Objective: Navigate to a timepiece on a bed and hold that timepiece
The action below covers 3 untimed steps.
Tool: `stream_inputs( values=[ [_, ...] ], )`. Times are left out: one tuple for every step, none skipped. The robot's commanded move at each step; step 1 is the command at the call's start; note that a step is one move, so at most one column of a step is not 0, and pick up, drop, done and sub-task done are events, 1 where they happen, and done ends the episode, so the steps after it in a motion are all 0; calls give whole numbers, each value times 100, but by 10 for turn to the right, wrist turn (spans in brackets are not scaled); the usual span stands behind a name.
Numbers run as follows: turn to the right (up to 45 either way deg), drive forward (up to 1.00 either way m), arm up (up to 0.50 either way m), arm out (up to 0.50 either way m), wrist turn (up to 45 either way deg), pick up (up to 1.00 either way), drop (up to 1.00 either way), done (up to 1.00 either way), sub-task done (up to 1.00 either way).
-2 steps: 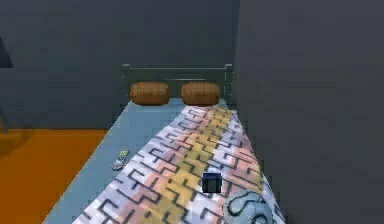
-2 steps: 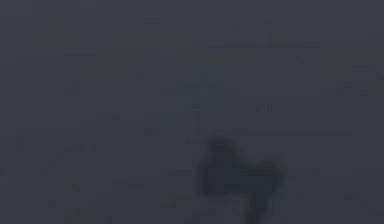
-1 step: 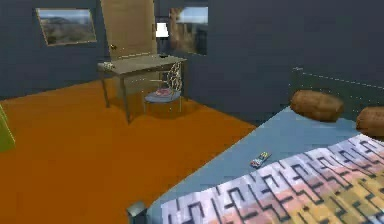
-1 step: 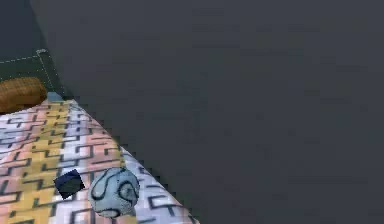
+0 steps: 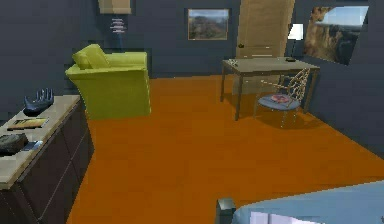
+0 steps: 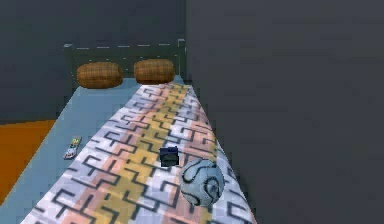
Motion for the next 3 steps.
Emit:
stream_inputs(
  values=[
    [0, 0, 50, 0, 0, 0, 0, 0, 0],
    [0, 0, 16, 0, 0, 0, 0, 0, 0],
    [0, 0, 0, 50, 0, 0, 0, 0, 0]
  ],
)
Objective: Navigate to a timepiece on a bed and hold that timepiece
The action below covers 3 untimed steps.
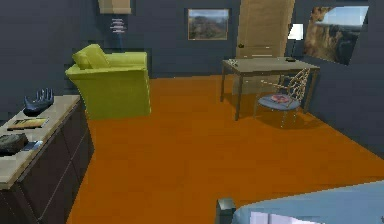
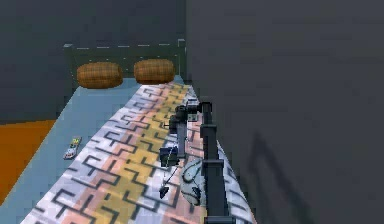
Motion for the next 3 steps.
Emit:
stream_inputs(
  values=[
    [0, 0, 0, 0, 450, 0, 0, 0, 0],
    [0, 0, 0, 0, 450, 0, 0, 0, 0],
    [0, 0, 0, 0, 450, 0, 0, 0, 0]
  ],
)
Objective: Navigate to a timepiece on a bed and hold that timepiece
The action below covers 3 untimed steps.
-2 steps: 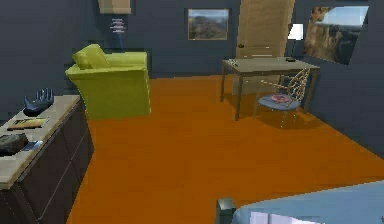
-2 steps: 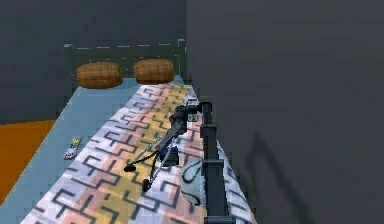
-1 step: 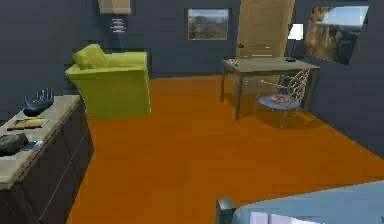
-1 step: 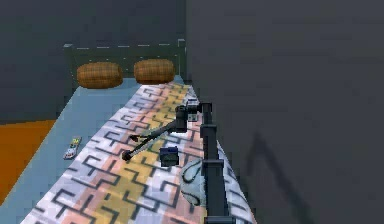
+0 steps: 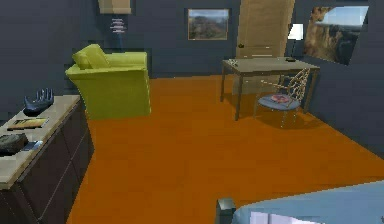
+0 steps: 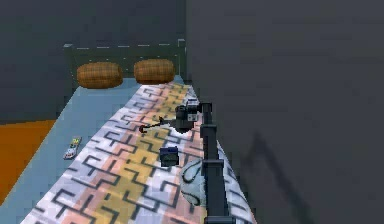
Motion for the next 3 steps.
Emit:
stream_inputs(
  values=[
    [0, 0, -30, 0, 0, 0, 0, 0, 0],
    [0, 0, 0, 0, 0, 100, 0, 0, 0],
    [0, 0, 10, 0, 0, 0, 0, 0, 0]
  ],
)
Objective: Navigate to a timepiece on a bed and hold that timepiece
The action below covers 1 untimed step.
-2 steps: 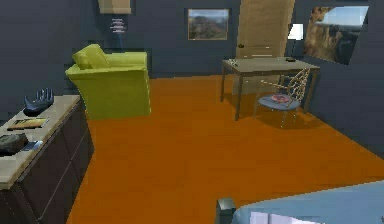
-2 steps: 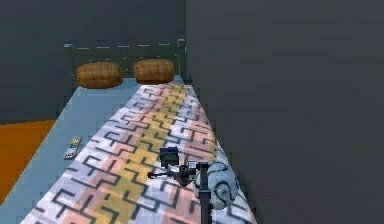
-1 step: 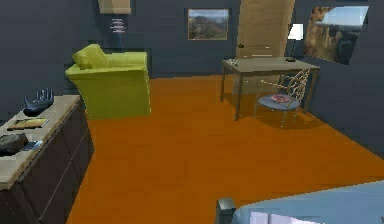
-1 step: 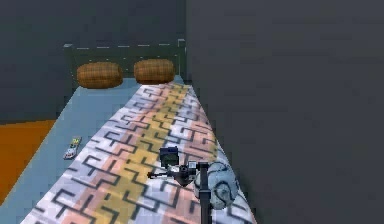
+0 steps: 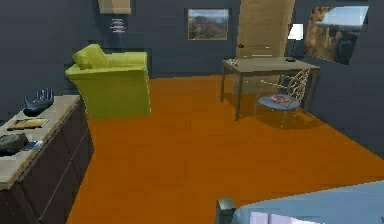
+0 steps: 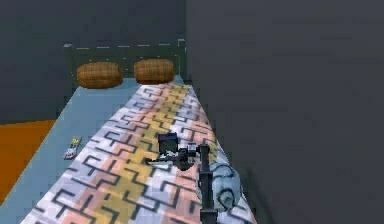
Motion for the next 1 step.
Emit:
stream_inputs(
  values=[
    [0, 0, 0, 0, 0, 0, 0, 100, 0]
  ],
)
